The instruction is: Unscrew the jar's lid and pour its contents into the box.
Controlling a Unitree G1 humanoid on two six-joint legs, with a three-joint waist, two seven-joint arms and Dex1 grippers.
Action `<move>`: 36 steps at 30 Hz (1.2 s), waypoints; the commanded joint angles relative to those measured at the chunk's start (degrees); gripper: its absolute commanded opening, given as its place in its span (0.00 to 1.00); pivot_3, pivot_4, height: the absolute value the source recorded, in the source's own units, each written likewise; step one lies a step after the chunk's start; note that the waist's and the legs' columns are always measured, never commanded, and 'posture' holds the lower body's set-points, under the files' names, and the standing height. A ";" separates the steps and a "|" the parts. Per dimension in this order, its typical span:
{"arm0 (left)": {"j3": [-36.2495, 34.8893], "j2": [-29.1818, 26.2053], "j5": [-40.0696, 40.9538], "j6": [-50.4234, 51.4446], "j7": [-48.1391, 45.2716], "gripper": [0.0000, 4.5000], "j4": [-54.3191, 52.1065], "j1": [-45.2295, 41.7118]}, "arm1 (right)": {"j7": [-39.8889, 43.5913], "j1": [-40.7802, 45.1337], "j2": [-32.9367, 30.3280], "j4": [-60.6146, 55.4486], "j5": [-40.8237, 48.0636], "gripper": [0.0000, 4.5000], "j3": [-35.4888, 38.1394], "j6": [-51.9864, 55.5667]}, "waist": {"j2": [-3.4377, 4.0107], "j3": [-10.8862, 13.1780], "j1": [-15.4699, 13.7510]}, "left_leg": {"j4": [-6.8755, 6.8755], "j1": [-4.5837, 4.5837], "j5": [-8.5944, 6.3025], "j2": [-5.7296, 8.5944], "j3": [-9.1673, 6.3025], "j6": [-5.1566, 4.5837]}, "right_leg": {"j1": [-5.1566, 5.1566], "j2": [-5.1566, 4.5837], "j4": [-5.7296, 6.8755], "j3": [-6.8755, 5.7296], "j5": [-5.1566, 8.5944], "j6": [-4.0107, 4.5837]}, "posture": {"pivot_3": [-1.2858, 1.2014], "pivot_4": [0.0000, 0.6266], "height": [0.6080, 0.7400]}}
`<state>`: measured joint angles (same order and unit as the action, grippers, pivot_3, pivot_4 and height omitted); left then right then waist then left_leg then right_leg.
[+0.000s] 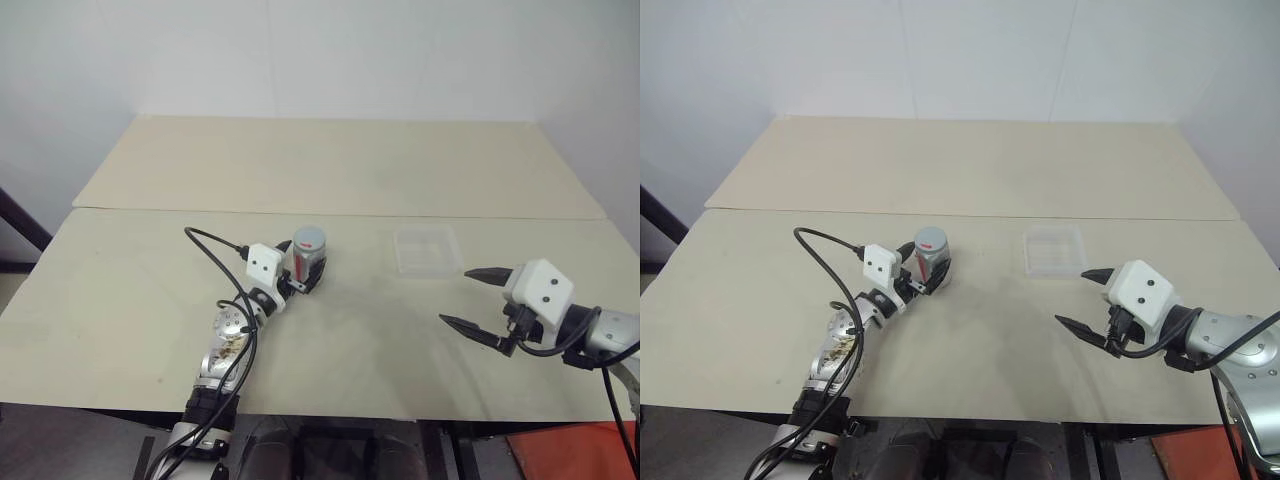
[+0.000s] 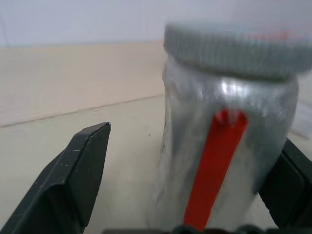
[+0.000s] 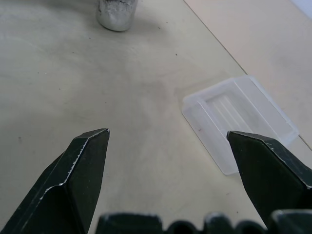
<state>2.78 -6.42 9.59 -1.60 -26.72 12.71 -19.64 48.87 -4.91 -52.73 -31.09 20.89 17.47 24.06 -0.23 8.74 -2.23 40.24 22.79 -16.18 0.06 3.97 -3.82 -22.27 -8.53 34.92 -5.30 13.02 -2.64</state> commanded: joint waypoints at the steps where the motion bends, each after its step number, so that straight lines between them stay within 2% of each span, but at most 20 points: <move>1: 0.83 0.18 0.24 -0.97 -1.61 0.80 0.56 -1.45 | -1.30 0.72 0.16 -1.31 -0.58 1.00 1.74 -0.33 | 0.00 0.00 0.00 | 0.00 0.00 0.00 0.00 0.00 0.00 | 0.00 0.00 0.00 0.00 0.00 0.00 | 0.52 0.24 1.00; 5: 0.54 0.92 -0.60 -1.92 -0.52 0.50 1.78 -2.01 | -1.65 0.68 0.32 -1.61 -0.37 1.00 2.03 -0.26 | 0.00 0.00 -0.02 | 0.01 0.00 0.00 0.00 0.00 0.00 | 0.00 0.00 0.00 -0.01 0.00 0.00 | 0.52 0.24 1.00; 6: 0.40 0.86 -0.60 -2.01 -0.55 0.47 1.88 -2.07 | -1.67 0.52 0.35 -1.63 -0.36 1.00 2.18 -0.30 | 0.00 0.00 -0.01 | 0.01 0.00 0.00 0.00 0.00 0.00 | 0.00 0.00 0.00 0.00 0.00 0.00 | 0.52 0.24 1.00; 12: -0.06 0.11 0.01 -2.65 -1.42 0.47 1.05 -2.14 | -1.95 0.07 0.54 -1.58 -0.68 1.00 1.89 -0.63 | 0.00 0.00 0.02 | 0.01 0.00 0.00 0.00 0.00 0.00 | 0.00 0.00 0.00 0.00 0.00 0.00 | 0.52 0.24 1.00; 15: 0.43 -0.51 0.53 -2.68 -2.66 0.47 -1.87 -1.10 | -3.32 2.88 1.80 -1.76 0.42 1.00 -0.54 0.94 | -0.01 0.00 0.08 | 0.01 0.00 0.00 0.00 0.00 0.00 | 0.00 0.00 0.00 0.00 0.00 0.00 | 0.52 0.24 1.00; 18: 0.43 -1.18 1.68 -0.79 -3.21 0.47 -7.11 0.50 | -7.58 9.46 6.46 -3.27 1.80 1.00 -6.32 4.99 | -0.02 0.01 0.74 | 0.01 -0.01 0.01 -0.02 0.00 0.02 | -0.02 0.01 0.01 0.02 0.00 0.00 | 0.52 0.24 1.00; 24: 3.44 -6.16 0.81 2.43 -7.60 0.47 -15.45 3.23 | -20.27 23.68 23.44 -5.71 4.86 1.00 -16.55 14.52 | 0.02 -0.01 1.60 | 0.00 0.02 0.07 -0.04 -0.03 0.11 | -0.07 0.04 0.11 0.01 -0.01 0.02 | 0.52 0.24 1.00; 26: 4.39 -6.98 0.62 3.04 -8.04 0.47 -16.65 3.47 | -22.77 25.60 26.70 -6.26 4.51 1.00 -18.57 16.12 | 0.03 -0.02 1.45 | 0.00 0.04 0.07 -0.02 -0.03 0.12 | -0.08 0.04 0.14 0.01 -0.01 0.01 | 0.52 0.24 1.00; 30: 5.16 -6.74 1.40 4.82 -8.34 0.47 -16.67 3.20 | -25.41 27.19 30.70 -7.04 4.46 1.00 -21.76 18.07 | 0.04 -0.02 0.98 | 0.01 0.15 0.07 0.04 -0.12 0.11 | -0.05 0.05 0.13 -0.15 -0.02 -0.01 | 0.52 0.24 1.00; 36: 6.68 -6.48 2.29 5.05 -10.85 0.47 -16.63 3.01 | -25.82 27.57 31.26 -5.92 1.68 1.00 -25.91 16.43 | 0.04 -0.02 1.59 | -0.01 0.13 0.08 0.05 -0.09 0.14 | -0.08 0.11 0.15 -0.15 -0.02 -0.02 | 0.52 0.24 1.00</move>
<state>8.91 -13.04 10.76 3.93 -36.28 -1.73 -15.79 23.51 21.71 -21.76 -35.54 23.30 -8.35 41.86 -0.19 8.72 -0.64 40.22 22.90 -16.09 0.11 3.89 -3.68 -22.35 -8.42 35.08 -5.44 13.00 -2.66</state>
